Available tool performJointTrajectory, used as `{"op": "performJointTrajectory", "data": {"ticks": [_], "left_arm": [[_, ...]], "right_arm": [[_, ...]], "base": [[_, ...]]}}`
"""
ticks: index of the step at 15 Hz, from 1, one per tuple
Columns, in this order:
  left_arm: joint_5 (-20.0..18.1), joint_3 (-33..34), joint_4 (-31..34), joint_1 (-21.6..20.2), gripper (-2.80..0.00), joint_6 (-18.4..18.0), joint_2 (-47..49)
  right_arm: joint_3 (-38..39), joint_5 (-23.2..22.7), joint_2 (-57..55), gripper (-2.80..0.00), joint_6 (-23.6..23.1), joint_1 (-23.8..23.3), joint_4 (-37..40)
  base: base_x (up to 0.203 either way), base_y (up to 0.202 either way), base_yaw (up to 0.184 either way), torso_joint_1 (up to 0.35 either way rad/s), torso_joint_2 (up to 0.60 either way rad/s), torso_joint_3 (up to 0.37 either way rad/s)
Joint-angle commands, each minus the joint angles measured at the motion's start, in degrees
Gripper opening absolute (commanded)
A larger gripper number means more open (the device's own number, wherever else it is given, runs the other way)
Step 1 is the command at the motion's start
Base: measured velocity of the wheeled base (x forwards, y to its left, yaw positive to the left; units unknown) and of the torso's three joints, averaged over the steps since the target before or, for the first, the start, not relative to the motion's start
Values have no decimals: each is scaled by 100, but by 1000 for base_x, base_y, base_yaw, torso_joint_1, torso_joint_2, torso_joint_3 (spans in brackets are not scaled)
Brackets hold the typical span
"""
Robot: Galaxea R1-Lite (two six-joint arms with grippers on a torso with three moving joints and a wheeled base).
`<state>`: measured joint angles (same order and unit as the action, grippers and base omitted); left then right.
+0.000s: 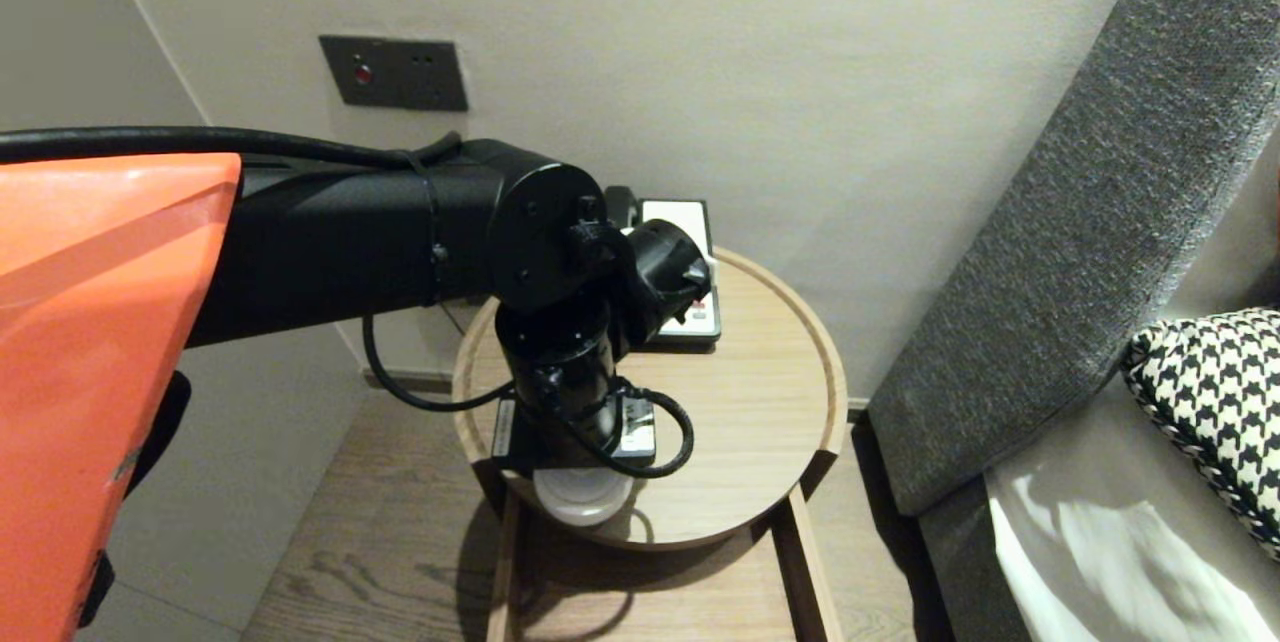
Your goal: Take the remote control out of the drawer one by one and place them on the table
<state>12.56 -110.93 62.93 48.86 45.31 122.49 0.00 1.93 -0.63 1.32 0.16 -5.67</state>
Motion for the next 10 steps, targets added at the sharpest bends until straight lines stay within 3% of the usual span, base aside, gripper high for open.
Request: {"op": "performJointTrajectory", "data": {"ticks": [1,2,10], "left_arm": [[10,2,35,-8,-225,30,10],[19,2,35,-8,0,30,-6],[52,2,-18,1,0,22,-177]], "right_arm": [[229,1,2,-280,0,2,-4],[229,1,2,-280,0,2,-4],[229,1,2,-280,0,2,-13]], "base": [[0,0,0,0,0,0],[0,0,0,0,0,0],[0,0,0,0,0,0]]}}
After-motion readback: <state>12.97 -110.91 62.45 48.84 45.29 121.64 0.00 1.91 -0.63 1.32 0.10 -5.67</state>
